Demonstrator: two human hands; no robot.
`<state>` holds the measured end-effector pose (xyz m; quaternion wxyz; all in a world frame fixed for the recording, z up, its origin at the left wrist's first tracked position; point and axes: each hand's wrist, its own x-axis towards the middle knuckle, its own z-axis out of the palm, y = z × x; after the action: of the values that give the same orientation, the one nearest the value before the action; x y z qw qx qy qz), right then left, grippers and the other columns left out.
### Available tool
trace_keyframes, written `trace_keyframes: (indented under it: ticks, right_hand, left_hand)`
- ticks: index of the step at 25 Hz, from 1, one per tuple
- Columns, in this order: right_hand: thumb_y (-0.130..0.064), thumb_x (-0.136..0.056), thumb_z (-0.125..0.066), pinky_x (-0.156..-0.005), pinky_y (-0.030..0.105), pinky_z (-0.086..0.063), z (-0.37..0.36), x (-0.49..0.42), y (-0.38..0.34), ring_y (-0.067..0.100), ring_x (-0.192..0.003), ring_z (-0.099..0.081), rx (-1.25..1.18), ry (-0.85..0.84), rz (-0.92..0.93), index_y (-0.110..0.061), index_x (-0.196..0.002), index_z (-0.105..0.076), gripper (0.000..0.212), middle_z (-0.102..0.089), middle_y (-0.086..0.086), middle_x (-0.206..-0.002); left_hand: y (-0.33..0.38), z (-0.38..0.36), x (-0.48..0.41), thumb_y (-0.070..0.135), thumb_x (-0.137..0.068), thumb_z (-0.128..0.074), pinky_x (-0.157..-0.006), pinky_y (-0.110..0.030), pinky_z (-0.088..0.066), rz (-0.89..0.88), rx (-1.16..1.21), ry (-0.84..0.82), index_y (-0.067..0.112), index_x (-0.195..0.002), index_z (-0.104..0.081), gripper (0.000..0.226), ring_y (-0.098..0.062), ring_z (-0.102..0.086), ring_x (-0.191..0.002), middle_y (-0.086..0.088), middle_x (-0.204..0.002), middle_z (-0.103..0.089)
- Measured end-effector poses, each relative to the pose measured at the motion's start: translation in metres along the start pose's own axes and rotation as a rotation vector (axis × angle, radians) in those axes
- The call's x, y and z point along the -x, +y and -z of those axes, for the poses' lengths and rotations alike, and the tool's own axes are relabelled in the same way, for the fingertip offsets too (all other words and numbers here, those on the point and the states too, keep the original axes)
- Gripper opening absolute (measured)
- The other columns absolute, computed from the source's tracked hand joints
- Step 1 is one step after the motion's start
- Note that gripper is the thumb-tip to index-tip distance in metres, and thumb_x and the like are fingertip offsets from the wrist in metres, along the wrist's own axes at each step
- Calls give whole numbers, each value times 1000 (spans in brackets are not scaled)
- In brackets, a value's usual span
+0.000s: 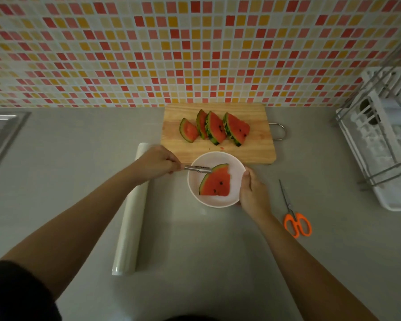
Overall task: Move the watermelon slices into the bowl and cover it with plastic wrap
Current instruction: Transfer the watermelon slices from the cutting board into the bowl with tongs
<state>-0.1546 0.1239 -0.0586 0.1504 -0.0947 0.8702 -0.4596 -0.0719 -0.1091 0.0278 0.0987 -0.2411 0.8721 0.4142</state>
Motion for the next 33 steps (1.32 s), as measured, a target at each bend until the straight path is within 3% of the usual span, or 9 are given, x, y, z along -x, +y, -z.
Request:
trace_keyframes:
  ticks: [3,6,9,13,17,20,25,30,33]
  right_hand:
    - [-29,-100,-27,-67,29,-36,1,-1,1,21,-77,-54,10,-15,7,-18,-119,-54,36,-57,1,-87]
    - [-30,-100,-25,-67,29,-36,2,0,0,19,-76,-53,-1,-30,10,-19,-118,-54,36,-57,0,-86]
    - [-30,-100,-25,-70,28,-39,2,1,-1,17,-79,-55,-19,-37,19,-20,-119,-55,37,-59,-1,-90]
    - [-31,-100,-27,-65,27,-43,1,1,-1,16,-76,-60,-18,-36,-1,-22,-116,-56,34,-61,-1,-86]
    - [-31,-100,-27,-63,33,-51,1,0,-2,17,-73,-62,-15,-30,-8,-22,-112,-57,33,-61,-2,-80]
    - [-32,-100,-27,-63,38,-57,2,0,-1,14,-72,-63,-45,-49,-20,-23,-112,-57,33,-62,-2,-79]
    - [-33,-100,-25,-63,29,-46,1,0,1,21,-75,-62,-31,-45,-21,-23,-112,-56,35,-64,3,-80]
    - [-34,-99,-24,-68,32,-47,2,-1,0,20,-78,-61,-32,-43,3,-25,-117,-55,37,-66,4,-85]
    - [-33,-98,-25,-59,29,-42,2,-3,0,18,-70,-57,-21,-41,4,-22,-109,-57,35,-61,-1,-73]
  left_hand:
    - [16,-5,4,29,-88,-62,-73,-28,-49,-74,-356,-17,4,-88,-76,29,-18,-60,-77,-6,-82,-69]
    - [33,10,-1,38,-86,-60,-58,-27,-43,-144,-472,41,3,-79,-74,37,-18,-58,-66,-8,-73,-69]
    - [45,18,-26,40,-83,-63,-50,-23,-38,-50,-241,117,6,-68,-72,38,-9,-53,-53,-2,-62,-64]
    - [51,-12,-59,22,-83,-65,-36,-17,-28,81,223,62,10,-69,-64,18,0,-44,-32,2,-57,-58]
    - [54,-34,-87,19,-79,-64,-38,-18,-26,64,237,72,14,-62,-58,19,-12,-53,-51,-3,-62,-59]
    - [56,-42,-97,17,-80,-65,-40,-19,-29,127,229,77,10,-64,-61,18,-14,-44,-47,-3,-58,-59]
    - [47,-29,-87,13,-81,-70,-38,-19,-26,84,386,84,2,-59,-59,27,-10,-35,-40,-4,-56,-50]
    - [11,32,-49,17,-84,-68,-44,-20,-25,-2,312,-132,-12,-82,-66,28,-12,-32,-50,-4,-58,-47]
    - [-6,57,-33,14,-85,-66,-40,-15,-27,10,193,-335,-2,-83,-74,18,-7,-34,-45,3,-52,-48]
